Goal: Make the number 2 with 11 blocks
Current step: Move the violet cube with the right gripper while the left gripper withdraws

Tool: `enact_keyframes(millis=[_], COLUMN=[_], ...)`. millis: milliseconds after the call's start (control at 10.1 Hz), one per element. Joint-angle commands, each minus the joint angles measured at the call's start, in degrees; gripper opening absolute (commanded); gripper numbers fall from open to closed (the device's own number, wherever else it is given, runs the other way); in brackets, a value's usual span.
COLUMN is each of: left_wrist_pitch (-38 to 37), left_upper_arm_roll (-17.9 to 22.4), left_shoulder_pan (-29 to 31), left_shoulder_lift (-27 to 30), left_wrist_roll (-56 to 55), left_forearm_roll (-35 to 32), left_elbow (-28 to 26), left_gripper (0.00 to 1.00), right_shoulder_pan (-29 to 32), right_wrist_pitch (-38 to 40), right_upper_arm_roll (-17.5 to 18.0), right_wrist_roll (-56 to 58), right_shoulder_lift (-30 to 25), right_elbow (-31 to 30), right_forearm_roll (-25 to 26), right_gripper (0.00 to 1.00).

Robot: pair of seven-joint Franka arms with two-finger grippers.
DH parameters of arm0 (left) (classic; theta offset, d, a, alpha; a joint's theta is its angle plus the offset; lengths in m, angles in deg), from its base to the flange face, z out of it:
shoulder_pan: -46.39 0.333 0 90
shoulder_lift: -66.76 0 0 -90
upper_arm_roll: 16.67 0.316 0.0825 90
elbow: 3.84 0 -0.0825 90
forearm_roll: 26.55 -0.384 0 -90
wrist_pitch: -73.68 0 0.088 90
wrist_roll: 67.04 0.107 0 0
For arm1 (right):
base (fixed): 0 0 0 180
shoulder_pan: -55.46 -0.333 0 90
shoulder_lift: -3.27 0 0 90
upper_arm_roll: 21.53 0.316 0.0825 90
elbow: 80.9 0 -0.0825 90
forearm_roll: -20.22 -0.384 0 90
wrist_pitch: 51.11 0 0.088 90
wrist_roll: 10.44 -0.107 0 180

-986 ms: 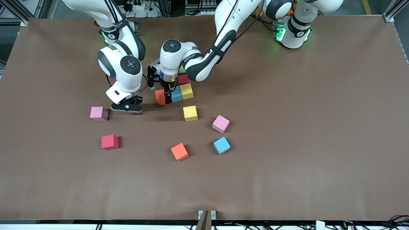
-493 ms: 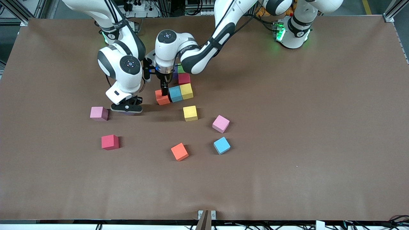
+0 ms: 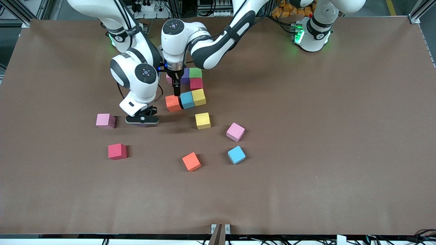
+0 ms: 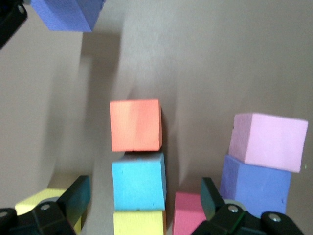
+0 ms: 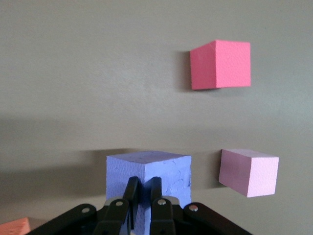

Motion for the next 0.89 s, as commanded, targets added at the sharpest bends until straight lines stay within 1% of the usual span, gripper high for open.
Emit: enact_keyframes(millis=[0,197,394,493,592,789], left_wrist_pitch=[0.16,0.17,0.08,-0.53,-2.97,-5.45], left_upper_arm_roll=[-0.42,-0.42,-0.42,-0.42,-0.42,-0.42], left_shoulder_pan=[-0.07,0.11,0.11,0.2,0.2,0.55], left_shoulder_lift=[13.35,19.17,24.27,25.6,27.18,29.12], left_wrist_roll=[0.84,1.19,1.54,1.89,1.89,1.89], left_forearm_roll=[1.27,1.27,1.27,1.27,1.27,1.36], left_elbow=[-13.61,-20.75,-26.56,-27.54,-28.42,-29.13], left_gripper=[1.0,1.0,1.0,1.0,1.0,1.0], right_shoulder_pan=[-1.94,-3.79,-4.06,-3.62,-3.1,-2.21], right_wrist_pitch=[4.19,4.65,4.74,4.74,4.74,4.74], right_upper_arm_roll=[-0.15,-0.24,-0.24,-0.24,-0.41,-0.41], right_wrist_roll=[0.11,-0.15,0.11,0.46,2.03,3.54], right_shoulder_lift=[6.05,8.25,8.44,8.26,7.83,7.38], right_elbow=[6.52,8.47,9.09,9.44,9.44,9.7], right_forearm_roll=[3.7,3.8,4.15,4.15,4.06,3.8], right_gripper=[0.0,0.0,0.0,0.0,0.0,0.0])
